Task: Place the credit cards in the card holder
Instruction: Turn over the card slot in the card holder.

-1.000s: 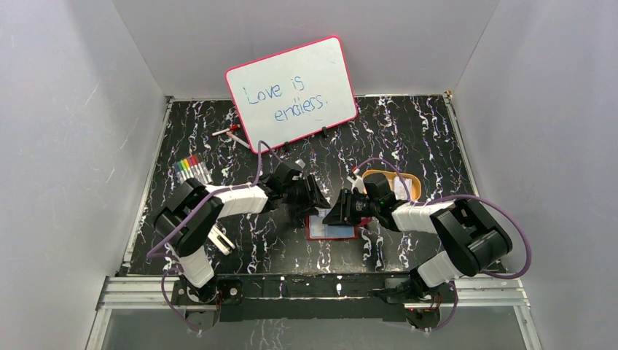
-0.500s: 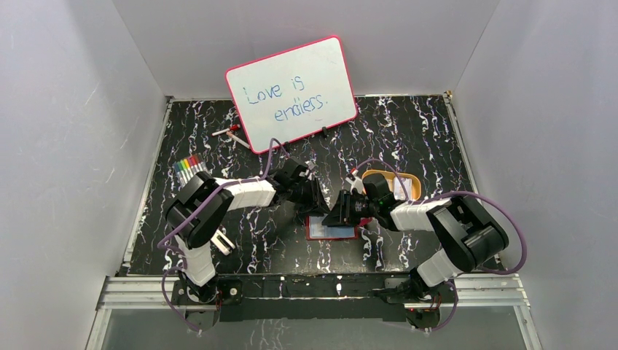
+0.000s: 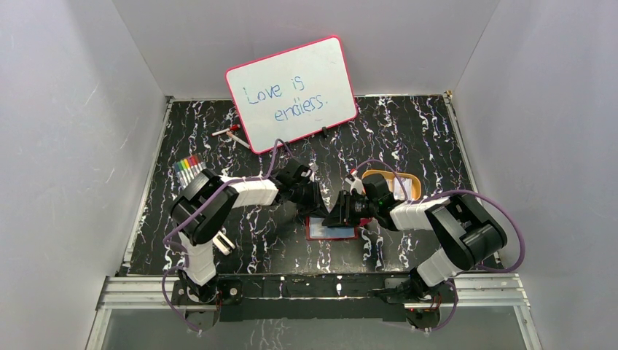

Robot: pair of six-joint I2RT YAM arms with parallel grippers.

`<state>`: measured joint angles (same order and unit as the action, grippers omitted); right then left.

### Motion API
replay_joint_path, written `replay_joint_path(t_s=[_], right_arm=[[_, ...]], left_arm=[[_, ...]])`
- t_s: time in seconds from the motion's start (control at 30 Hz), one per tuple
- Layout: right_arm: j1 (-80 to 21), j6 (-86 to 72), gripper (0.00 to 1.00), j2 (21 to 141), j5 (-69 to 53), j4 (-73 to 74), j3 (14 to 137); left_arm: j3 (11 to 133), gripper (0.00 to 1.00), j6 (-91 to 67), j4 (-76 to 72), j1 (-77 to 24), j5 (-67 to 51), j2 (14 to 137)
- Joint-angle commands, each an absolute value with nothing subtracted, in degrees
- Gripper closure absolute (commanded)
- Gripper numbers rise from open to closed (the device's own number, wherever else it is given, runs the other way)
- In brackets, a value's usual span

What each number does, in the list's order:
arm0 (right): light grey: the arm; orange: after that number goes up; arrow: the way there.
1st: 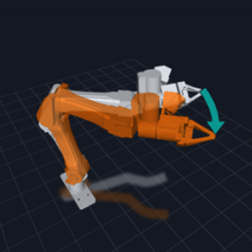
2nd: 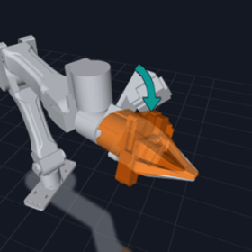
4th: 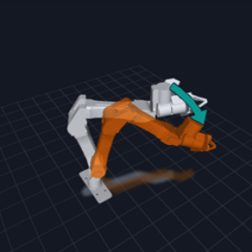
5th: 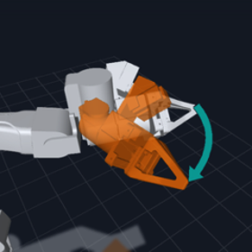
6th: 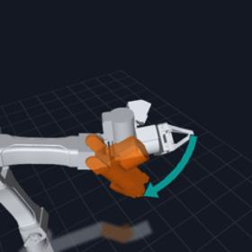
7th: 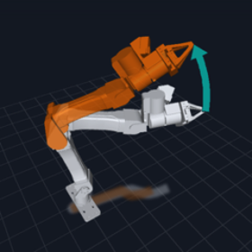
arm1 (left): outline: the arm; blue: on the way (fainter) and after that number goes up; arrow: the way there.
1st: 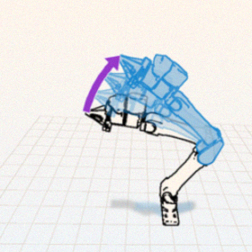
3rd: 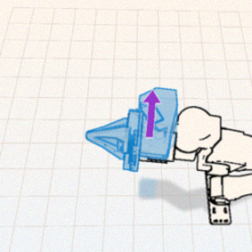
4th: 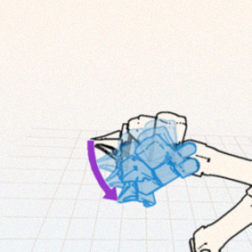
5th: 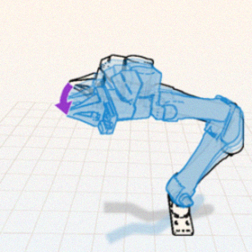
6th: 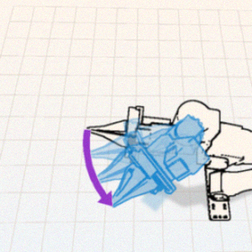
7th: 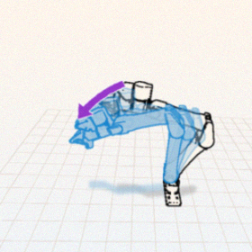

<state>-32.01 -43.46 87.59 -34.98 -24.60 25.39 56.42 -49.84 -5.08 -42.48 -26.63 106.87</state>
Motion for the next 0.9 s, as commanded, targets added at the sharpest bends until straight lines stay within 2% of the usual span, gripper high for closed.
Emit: replay_joint_path(t_s=[0.0, 0.13, 0.3, 0.5, 0.87], right_arm=[[-32.2, -42.99, 0.55, 86.82, -36.48, -26.73, 27.07], [-32.24, -43.0, 0.55, 83.53, -36.8, -24.37, 27.64], [-32.05, -41.8, 0.54, 77.14, -35.53, -18.68, 28.3], [-30.26, -40.4, 0.53, 69.48, -28.36, -11.76, 25.93], [-28.92, -41.9, 0.52, 75.11, -30.69, -14.58, 24.02]], left_arm=[[57.26, 0.92, -47.57, -0.95, -42.6, -25.64, 108.25], [57.22, 1.0, -47.29, -0.34, -42.63, -24.5, 109.01], [56.21, 1.0, -47.73, -0.82, -42.63, -23.97, 108.78], [55.64, 1.0, -48.31, -1.34, -42.63, -24.02, 107.99], [54.94, 1.0, -49.55, -3.03, -42.59, -24.84, 106.86]])
